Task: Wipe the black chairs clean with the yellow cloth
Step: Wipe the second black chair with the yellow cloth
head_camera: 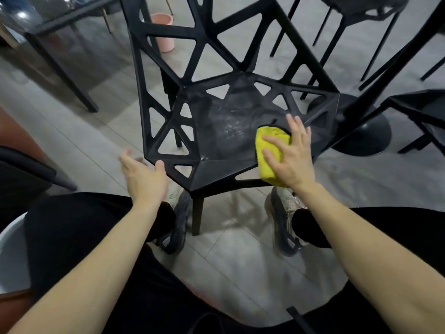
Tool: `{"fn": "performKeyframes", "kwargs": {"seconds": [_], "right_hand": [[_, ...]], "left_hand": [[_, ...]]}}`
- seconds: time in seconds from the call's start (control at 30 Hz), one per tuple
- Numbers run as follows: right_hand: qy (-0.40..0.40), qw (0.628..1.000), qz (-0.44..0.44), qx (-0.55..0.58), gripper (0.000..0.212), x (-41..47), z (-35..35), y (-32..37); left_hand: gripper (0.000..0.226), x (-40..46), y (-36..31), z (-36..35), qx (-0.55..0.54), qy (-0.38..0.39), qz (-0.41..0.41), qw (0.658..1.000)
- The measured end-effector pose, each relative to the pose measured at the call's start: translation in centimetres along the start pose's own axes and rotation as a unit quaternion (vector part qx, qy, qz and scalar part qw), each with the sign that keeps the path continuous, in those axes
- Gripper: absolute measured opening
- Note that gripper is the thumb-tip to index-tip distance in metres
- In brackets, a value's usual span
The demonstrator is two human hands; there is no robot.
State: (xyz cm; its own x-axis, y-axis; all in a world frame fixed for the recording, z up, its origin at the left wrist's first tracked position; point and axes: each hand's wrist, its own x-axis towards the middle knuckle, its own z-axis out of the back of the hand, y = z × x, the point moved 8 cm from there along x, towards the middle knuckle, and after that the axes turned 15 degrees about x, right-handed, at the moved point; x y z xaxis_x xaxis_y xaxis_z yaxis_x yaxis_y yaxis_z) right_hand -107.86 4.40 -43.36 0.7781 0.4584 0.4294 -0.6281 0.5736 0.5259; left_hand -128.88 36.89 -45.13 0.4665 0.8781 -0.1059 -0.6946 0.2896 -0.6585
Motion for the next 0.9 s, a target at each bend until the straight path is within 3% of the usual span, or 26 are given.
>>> {"fn": "performKeyframes", "kwargs": {"seconds": [0.07,0.1,0.17,0.27,0.4,0.47,0.57,0.63,0.7,0.8,0.9], "right_hand": [[-0.04,0.992,-0.108,0.054,0.037,0.4,-0.1,-0.9],[-0.059,0.987,-0.137,0.063,0.043,0.1,-1.1,0.4],[-0.043,0.993,-0.098,0.047,0.058,-1.1,-4.5,6.3],[0.099,0.989,0.059,0.087,0.054,-2.8,-9.1,14.1],[0.148,0.976,0.133,0.091,0.042,-0.9,-6.1,8.4],[0.098,0.993,0.06,0.032,0.038,2.4,-2.4,1.7],[0.038,0.985,-0.17,-0.018,0.042,5.6,1.8,-6.0],[0.022,0.979,-0.201,-0.03,0.047,5.0,0.4,-4.4],[0.046,0.993,-0.109,-0.012,0.052,3.2,-3.4,2.4],[0.18,0.981,0.027,0.07,0.046,0.7,-9.1,11.1],[0.254,0.958,0.085,0.107,0.042,0.8,-9.9,11.7]], "left_hand": [[0.066,-0.9,-3.1,3.1,0.152,-0.148,-0.128,0.969],[0.06,-1.5,-4.8,3.2,0.189,-0.178,-0.198,0.945],[0.043,-2.3,-7.0,1.1,0.208,-0.152,-0.314,0.914],[0.043,-1.6,-7.9,-2.8,0.279,-0.087,-0.377,0.879],[0.048,1.1,-8.6,-4.7,0.424,-0.078,-0.418,0.8],[0.055,2.5,-8.7,-4.7,0.482,-0.075,-0.431,0.759],[0.064,3.2,-8.9,-4.7,0.514,-0.091,-0.471,0.711],[0.065,3.1,-9.1,-5.0,0.528,-0.088,-0.484,0.692],[0.068,2.9,-9.1,-5.3,0.524,-0.094,-0.492,0.689],[0.064,2.6,-9.1,-5.3,0.48,-0.104,-0.515,0.703],[0.06,2.8,-8.8,-5.2,0.46,-0.122,-0.514,0.714]]}}
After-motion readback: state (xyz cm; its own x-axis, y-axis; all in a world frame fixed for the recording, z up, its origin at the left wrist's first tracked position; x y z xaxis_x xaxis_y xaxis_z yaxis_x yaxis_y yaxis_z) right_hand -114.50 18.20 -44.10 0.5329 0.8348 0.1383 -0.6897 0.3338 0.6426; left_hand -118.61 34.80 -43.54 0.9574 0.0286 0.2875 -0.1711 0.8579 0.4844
